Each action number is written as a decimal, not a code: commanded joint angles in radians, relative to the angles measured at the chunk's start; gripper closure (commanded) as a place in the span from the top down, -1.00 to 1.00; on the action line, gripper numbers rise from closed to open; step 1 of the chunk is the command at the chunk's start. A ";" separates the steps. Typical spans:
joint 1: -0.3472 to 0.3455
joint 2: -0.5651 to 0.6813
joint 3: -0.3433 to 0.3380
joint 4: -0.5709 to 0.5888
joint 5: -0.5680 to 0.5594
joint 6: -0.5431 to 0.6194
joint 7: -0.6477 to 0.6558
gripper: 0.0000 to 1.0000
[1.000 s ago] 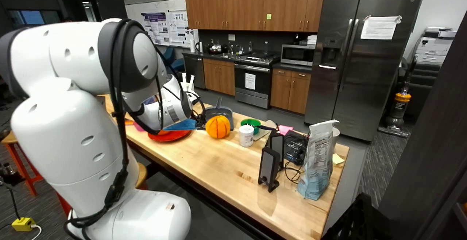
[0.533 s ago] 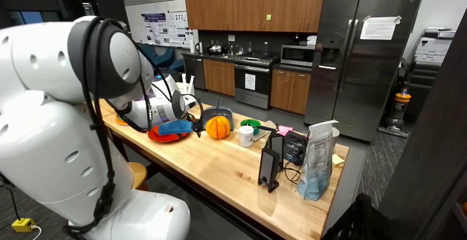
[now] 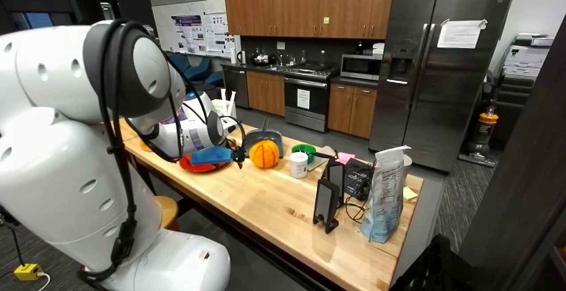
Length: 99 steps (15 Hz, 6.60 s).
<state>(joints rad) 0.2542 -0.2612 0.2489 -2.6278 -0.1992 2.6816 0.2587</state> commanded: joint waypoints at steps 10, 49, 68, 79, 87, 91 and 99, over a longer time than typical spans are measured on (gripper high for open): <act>-0.098 -0.015 0.100 0.002 -0.056 -0.046 0.169 1.00; -0.124 0.000 0.142 0.029 -0.103 -0.158 0.389 1.00; -0.128 0.010 0.142 0.025 -0.134 -0.075 0.476 1.00; -0.136 0.008 0.145 0.019 -0.153 -0.043 0.477 1.00; -0.124 0.009 0.141 0.024 -0.130 -0.059 0.458 1.00; -0.110 -0.040 0.131 0.024 -0.111 -0.058 0.430 1.00; -0.164 -0.120 0.134 0.097 -0.134 -0.043 0.434 1.00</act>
<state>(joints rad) 0.1201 -0.3592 0.3860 -2.5442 -0.3283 2.6264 0.7102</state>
